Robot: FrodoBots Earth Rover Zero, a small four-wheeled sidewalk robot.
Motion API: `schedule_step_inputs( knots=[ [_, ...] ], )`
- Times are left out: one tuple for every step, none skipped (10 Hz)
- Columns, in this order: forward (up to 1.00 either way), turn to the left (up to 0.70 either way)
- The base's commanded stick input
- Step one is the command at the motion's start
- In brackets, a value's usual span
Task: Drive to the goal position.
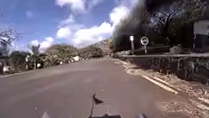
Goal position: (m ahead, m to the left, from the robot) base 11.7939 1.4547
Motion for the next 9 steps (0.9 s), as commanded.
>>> schedule_step_inputs(
  knots=[
    [0.70,-0.16],
    [0.70,-0.09],
    [0.70,-0.04],
    [0.70,0.00],
    [0.70,0.00],
    [0.70,0.00],
    [0.70,0.00],
    [0.70,0.00],
    [0.70,0.00]
  ],
)
